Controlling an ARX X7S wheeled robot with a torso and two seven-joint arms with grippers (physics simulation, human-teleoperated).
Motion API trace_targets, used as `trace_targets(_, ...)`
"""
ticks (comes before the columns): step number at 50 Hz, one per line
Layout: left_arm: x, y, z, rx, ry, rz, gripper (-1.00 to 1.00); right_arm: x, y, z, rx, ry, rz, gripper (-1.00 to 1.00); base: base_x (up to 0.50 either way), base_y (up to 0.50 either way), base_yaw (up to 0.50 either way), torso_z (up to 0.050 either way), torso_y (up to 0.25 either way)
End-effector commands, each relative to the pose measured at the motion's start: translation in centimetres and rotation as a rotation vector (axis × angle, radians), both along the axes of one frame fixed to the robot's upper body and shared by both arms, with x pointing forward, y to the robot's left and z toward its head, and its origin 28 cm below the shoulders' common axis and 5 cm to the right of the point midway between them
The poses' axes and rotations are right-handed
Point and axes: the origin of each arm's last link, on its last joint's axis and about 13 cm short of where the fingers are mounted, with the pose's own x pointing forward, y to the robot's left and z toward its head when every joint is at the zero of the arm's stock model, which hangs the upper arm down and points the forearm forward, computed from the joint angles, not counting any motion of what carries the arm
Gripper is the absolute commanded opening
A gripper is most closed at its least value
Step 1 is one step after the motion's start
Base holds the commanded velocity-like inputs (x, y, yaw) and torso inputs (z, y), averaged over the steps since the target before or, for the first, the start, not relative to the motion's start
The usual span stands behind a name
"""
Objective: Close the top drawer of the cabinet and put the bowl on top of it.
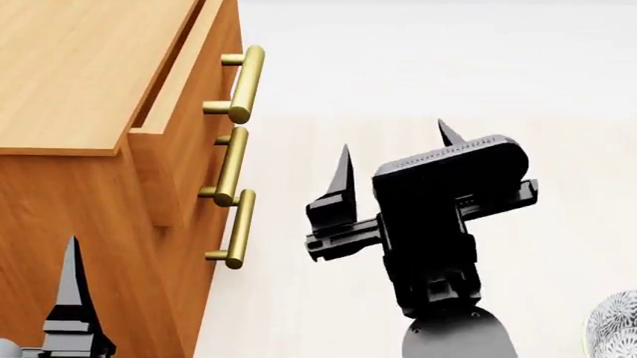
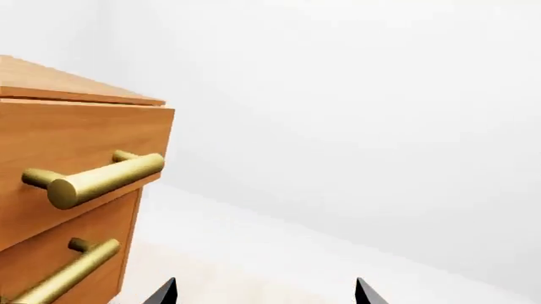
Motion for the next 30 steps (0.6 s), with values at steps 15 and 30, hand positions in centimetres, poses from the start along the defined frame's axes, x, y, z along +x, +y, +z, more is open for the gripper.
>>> trace_targets(15,0.4,0.0,-0.2,0.013,0.005,-0.004,1.0,8.5,1.3,6.2,-0.183,0.054,-0.051,1.0,0.0,0.0,0.0,0.0,0.001)
trace_targets(30,0.4,-0.1,-0.2,0.014,0.012,-0.027,1.0,10.8,2.2,5.6,-0.188,0.073,-0.063,1.0,0.0,0.0,0.0,0.0,0.0)
